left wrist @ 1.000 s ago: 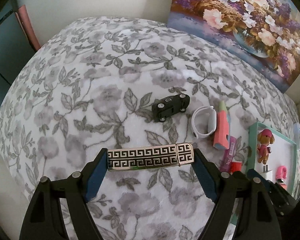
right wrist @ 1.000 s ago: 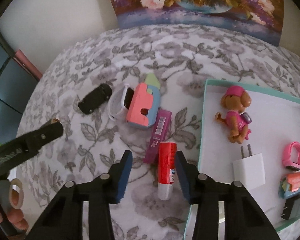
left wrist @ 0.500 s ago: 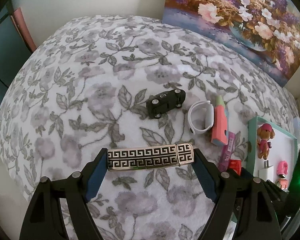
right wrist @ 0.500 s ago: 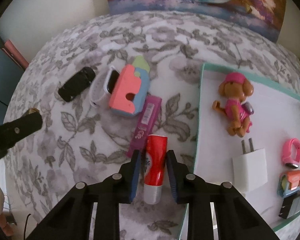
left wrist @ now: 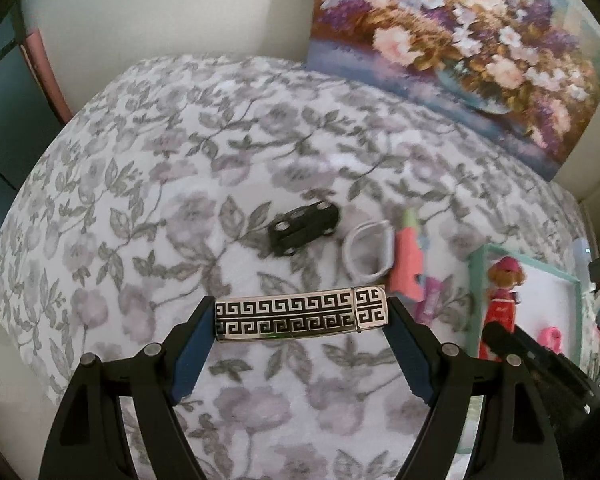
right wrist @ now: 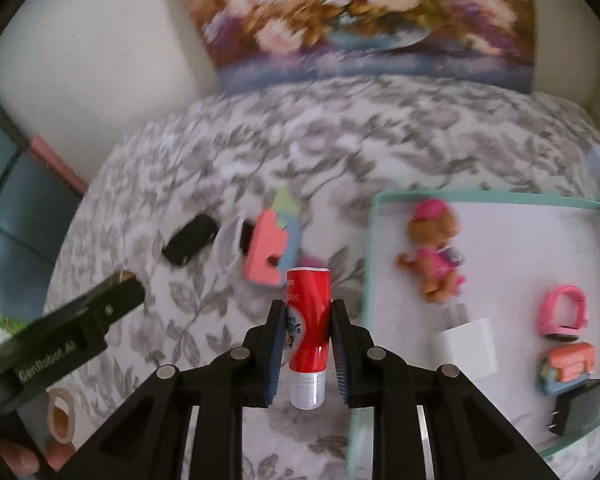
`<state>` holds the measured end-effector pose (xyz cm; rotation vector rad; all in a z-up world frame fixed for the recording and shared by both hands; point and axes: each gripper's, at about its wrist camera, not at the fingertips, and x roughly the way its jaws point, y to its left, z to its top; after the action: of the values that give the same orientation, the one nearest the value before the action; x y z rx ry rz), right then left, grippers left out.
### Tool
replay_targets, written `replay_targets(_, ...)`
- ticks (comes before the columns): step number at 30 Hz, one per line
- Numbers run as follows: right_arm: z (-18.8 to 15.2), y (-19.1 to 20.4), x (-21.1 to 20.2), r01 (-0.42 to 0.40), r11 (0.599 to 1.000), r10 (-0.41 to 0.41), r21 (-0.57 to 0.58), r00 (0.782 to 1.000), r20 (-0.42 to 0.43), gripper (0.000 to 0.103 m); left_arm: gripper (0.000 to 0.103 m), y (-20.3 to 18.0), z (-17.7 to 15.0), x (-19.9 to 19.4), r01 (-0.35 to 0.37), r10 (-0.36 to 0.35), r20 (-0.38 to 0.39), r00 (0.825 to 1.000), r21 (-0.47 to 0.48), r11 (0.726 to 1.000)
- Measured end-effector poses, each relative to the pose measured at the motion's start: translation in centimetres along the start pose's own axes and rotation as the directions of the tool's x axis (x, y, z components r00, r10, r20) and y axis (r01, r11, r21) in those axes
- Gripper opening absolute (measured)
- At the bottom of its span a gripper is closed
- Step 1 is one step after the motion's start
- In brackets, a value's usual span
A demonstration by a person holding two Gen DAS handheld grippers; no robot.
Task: Organize rigid objects
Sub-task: 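Carry gold bar and glue stick over the tray and release both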
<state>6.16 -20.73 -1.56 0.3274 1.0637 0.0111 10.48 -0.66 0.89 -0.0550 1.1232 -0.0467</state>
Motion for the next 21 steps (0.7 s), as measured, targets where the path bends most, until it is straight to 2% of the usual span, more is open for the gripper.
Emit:
replay_targets(5,0.5,-5.5,-1.7,0.049,0.989,-0.052,0.142,0.998,0.020,0.024,0.083,-4.3,-0.5,-1.1,0.040,-0.042,0.024,0.999,0.085,0.996)
replay_targets(10,-0.1,-10.6,-3.2,0.122,0.965,-0.128,0.234,0.992,0.013,0.024,0.083,-10.0,-2.0,-1.2,0.092,-0.096,0.006,0.995,0.199,0.976)
replay_targets(15,-0.5,-14.5,-4.2,0.159,0.946,-0.167,0.282,0.986,0.006,0.024,0.083,-14.2,-3.3,-0.6,0.132,-0.130,-0.027,0.991,0.268,0.954)
replay_targets(21,-1.0,-17.6,-5.3,0.166,0.931,-0.182,0.325,0.983,0.017,0.024,0.083,-18.8,-4.9,0.0,0.156,-0.145,-0.056,0.988,0.356,0.921)
